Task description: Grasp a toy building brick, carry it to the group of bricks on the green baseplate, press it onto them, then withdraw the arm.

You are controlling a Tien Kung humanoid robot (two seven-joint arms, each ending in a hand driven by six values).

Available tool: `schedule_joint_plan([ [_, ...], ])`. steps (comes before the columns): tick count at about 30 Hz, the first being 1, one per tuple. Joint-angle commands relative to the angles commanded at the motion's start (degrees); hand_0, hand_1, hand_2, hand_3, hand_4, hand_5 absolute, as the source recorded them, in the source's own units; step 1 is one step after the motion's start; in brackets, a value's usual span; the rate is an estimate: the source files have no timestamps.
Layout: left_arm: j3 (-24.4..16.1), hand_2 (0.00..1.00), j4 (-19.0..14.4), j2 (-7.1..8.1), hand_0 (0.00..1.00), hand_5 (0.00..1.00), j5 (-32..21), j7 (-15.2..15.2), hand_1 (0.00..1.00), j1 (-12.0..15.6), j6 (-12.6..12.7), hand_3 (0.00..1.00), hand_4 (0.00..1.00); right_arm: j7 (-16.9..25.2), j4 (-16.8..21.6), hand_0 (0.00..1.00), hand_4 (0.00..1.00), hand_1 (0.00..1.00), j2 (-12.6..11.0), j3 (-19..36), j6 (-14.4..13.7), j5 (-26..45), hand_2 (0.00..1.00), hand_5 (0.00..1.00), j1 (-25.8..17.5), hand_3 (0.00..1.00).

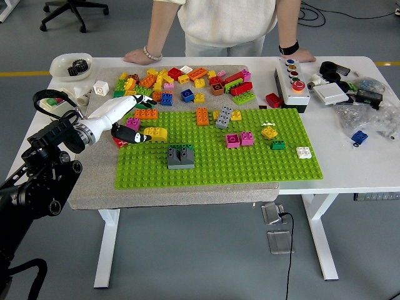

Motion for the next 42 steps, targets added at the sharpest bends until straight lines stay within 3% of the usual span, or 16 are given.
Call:
schedule_joint_plan([
  [10, 4.5, 0.737, 6.3, 0.20, 0.904, 0.129, 0.0, -1.2, 0.834, -3.2, 2.2, 0.714, 0.850, 0.0, 0.0, 0.738, 0.812, 0.634, 0.0, -0.1, 0.0, 0.0, 0.674, 0.522, 0.0, 0.607],
  [16, 6.1, 0.741, 9.2, -0.60, 0.900, 0.131, 0.0, -0.7, 0.832, -4.6, 2.4, 0.731, 0.853, 0.0, 0.0, 0.738, 0.813, 0.634, -0.1, -0.4, 0.0, 0.1, 0.674, 0.523, 0.3, 0.607],
  [33, 9.6, 0.746, 13.4, -1.13, 0.897, 0.139, 0.0, -1.6, 0.840, -6.9, 5.9, 0.765, 0.859, -0.1, 0.0, 0.738, 0.814, 0.634, -0.1, -0.8, 0.1, 0.1, 0.674, 0.523, 0.4, 0.608],
  [42, 16.6, 0.741, 16.3, -0.55, 0.891, 0.146, -2.2, -2.3, 0.832, -9.2, 6.9, 0.768, 0.855, -0.1, 0.0, 0.738, 0.815, 0.634, -0.1, -1.2, 0.2, 0.0, 0.674, 0.525, 0.6, 0.608],
])
